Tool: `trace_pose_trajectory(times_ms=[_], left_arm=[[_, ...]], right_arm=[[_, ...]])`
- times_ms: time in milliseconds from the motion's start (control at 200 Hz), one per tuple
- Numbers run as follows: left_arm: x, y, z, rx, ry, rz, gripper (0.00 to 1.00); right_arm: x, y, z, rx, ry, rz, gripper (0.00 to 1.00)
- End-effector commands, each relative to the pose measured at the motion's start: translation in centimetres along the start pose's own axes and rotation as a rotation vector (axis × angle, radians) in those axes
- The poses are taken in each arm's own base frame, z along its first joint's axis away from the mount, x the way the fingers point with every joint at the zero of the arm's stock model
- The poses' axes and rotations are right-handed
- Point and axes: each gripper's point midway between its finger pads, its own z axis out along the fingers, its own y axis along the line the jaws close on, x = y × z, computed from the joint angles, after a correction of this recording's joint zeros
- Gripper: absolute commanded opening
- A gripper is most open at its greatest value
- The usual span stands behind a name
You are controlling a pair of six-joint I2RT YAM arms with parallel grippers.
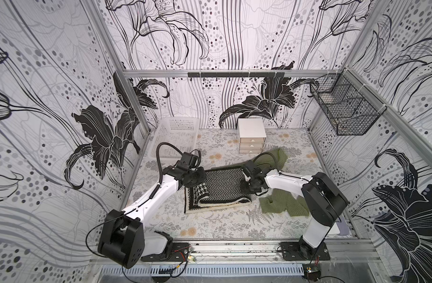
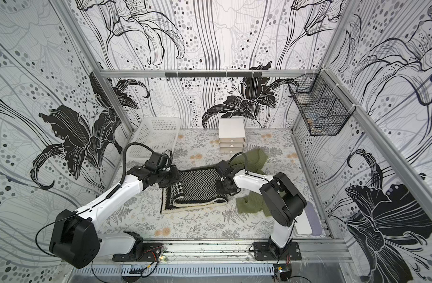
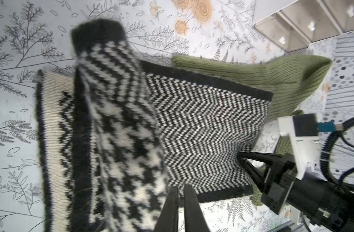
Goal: Roll up the scarf and place it into the basket
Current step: Fold the scarf at the center of the board, then roll the scarf at the center of the board.
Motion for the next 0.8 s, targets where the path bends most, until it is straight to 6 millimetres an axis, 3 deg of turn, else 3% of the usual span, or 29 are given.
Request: trace_pose_trajectory(times_ms=[0,135,180,250,310,365,415,591,796], left_arm=[[-1.6,-0.5,-0.5,-0.033,-0.076,-0.007,0.12],[-2.4,2.3,-2.4,-0.231,-0.140,-0.018,0.19],[-2.6,1.9,-2.4,-0.211,-0.144,0.000,0.25],[-2.2,-0.1,-1.0,-0.087,-0.110,0.021,0.30],[-1.6,-0.4,0.9,-0.059,-0.062,-0.010,0.09],[-0.8,0.8,2.5,-0.104,-0.026,-0.059,0.00],[-0.3,2.6,3.4,-0.170,-0.025,-0.112,0.00],[0.4,8.4,4.1,-0.344,-0.065,-0.233,0.00],[2.6,12.1,4.5,-0.453,-0.041,-0.299,0.00]], right_arm=[[2.2,-1.1,1.1,0.033,0.084,-0.016,0.00],[1.7,-1.1,-1.8,0.036,0.033,-0.035,0.32],[1.6,-1.3,-2.5,0.047,0.024,-0.039,0.38],[0.7,-0.7,-4.6,0.024,-0.035,-0.046,0.39],[0.2,0.0,-5.6,-0.008,-0.061,-0.052,0.32],[0.0,0.7,-5.9,-0.045,-0.074,-0.055,0.17],[0.2,1.3,-5.8,-0.083,-0.067,-0.057,0.00],[2.4,3.5,-4.1,-0.181,-0.009,-0.087,0.00],[6.1,1.5,-1.2,-0.127,0.108,-0.064,0.00]])
